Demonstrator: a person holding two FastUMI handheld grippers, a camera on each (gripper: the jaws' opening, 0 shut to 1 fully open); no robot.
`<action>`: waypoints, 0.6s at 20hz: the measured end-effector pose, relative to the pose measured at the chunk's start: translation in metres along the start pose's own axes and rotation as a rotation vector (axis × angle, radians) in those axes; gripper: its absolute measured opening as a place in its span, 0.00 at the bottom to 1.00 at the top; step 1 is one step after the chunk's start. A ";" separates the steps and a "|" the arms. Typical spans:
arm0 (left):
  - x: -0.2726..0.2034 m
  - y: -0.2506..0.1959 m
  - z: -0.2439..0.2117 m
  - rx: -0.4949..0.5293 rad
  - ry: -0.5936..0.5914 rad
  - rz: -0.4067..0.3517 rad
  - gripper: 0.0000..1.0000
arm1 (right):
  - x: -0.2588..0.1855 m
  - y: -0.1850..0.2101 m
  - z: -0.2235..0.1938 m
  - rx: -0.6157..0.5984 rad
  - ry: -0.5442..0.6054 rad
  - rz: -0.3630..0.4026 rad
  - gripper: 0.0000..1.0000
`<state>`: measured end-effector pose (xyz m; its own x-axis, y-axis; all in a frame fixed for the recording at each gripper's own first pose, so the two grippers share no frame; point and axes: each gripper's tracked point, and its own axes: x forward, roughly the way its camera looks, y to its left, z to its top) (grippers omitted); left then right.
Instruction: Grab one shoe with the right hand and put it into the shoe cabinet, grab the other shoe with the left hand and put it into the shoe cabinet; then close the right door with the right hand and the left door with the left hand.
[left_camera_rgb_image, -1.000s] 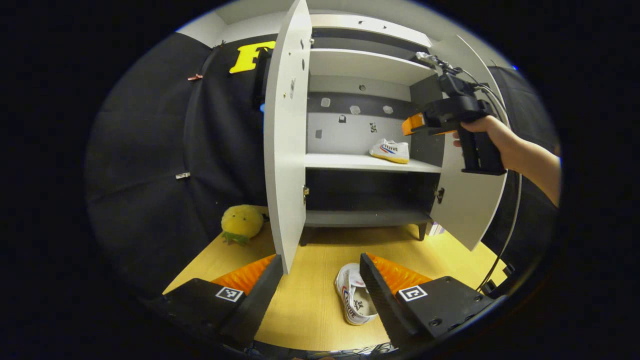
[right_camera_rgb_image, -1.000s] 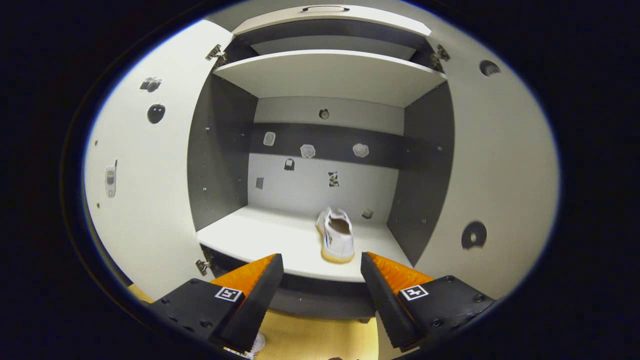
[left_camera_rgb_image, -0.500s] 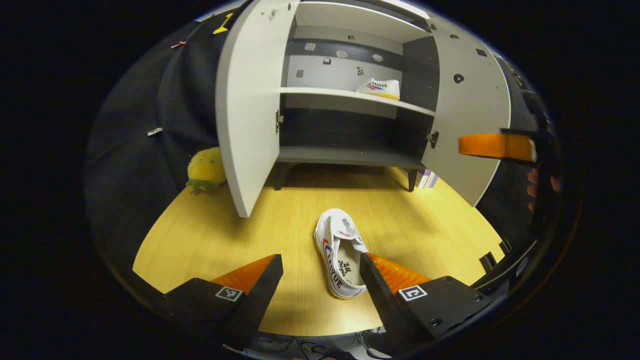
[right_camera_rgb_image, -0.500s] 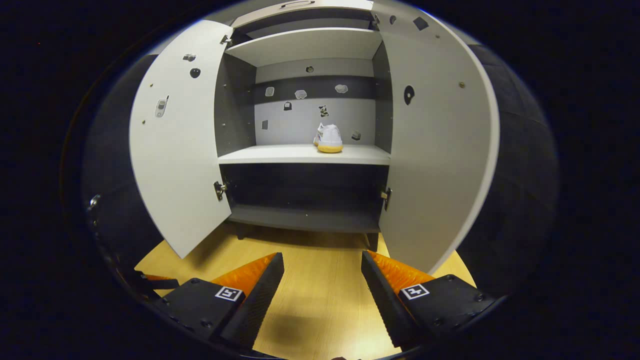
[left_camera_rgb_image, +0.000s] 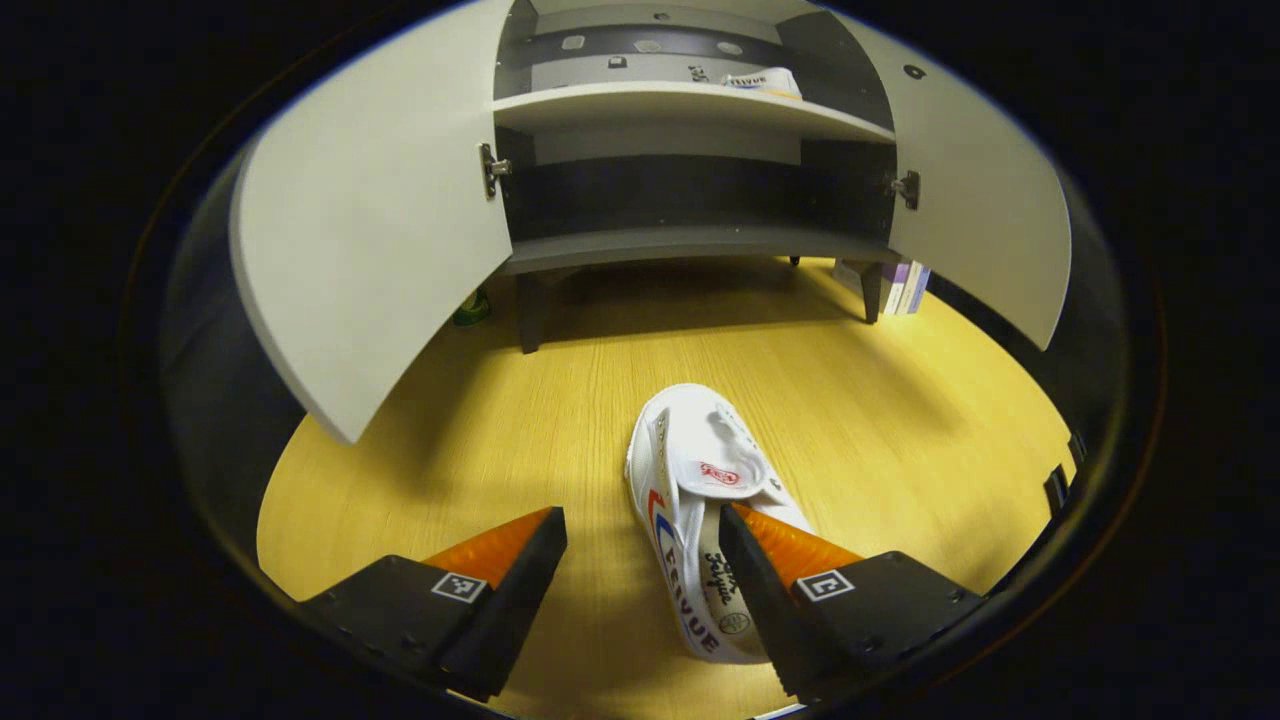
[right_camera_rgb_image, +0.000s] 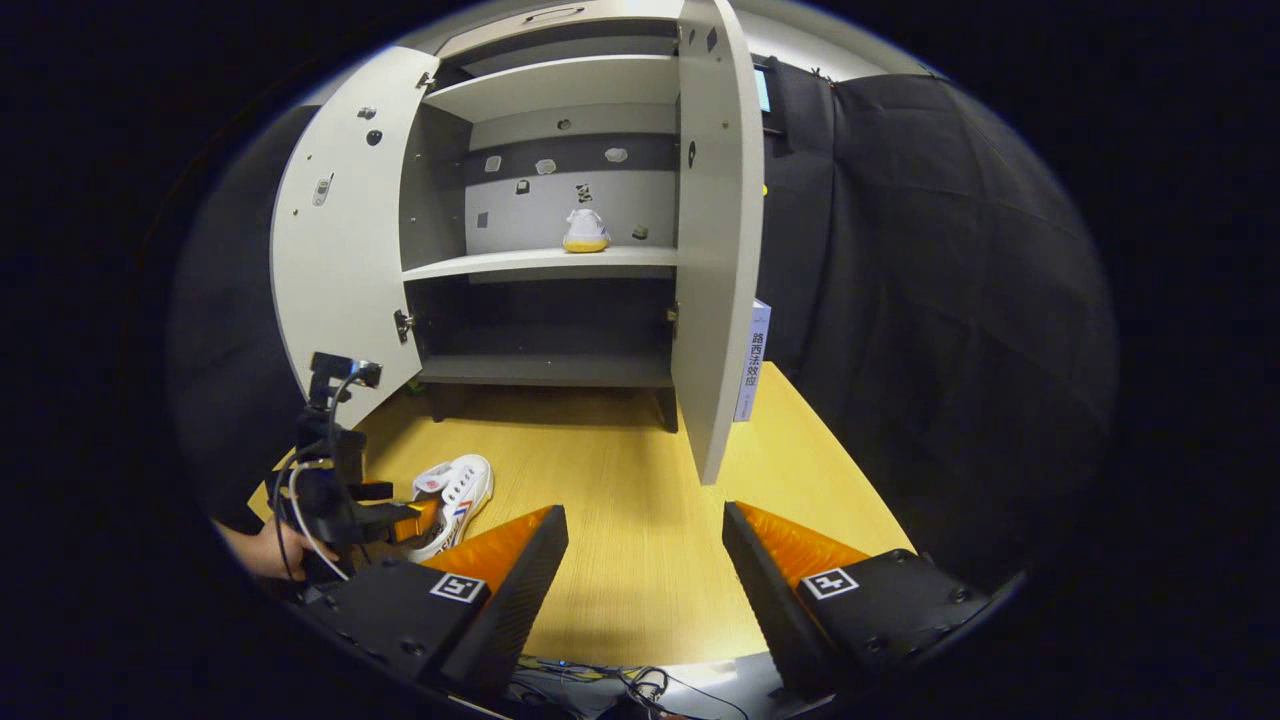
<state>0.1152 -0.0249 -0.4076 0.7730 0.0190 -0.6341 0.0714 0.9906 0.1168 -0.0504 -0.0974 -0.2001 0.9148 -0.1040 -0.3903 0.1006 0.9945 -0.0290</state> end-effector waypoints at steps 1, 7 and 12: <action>0.006 -0.002 0.001 0.015 0.005 0.005 0.95 | -0.003 -0.005 -0.003 -0.007 0.014 -0.004 0.99; 0.033 -0.008 0.009 0.050 0.030 0.037 0.51 | 0.000 -0.011 -0.006 0.003 0.042 0.010 0.99; 0.039 -0.002 0.008 0.041 0.068 0.104 0.25 | 0.005 -0.006 -0.010 0.032 0.059 0.041 0.99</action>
<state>0.1499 -0.0271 -0.4266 0.7332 0.1317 -0.6672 0.0203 0.9764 0.2151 -0.0501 -0.1043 -0.2115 0.8939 -0.0615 -0.4440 0.0771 0.9969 0.0173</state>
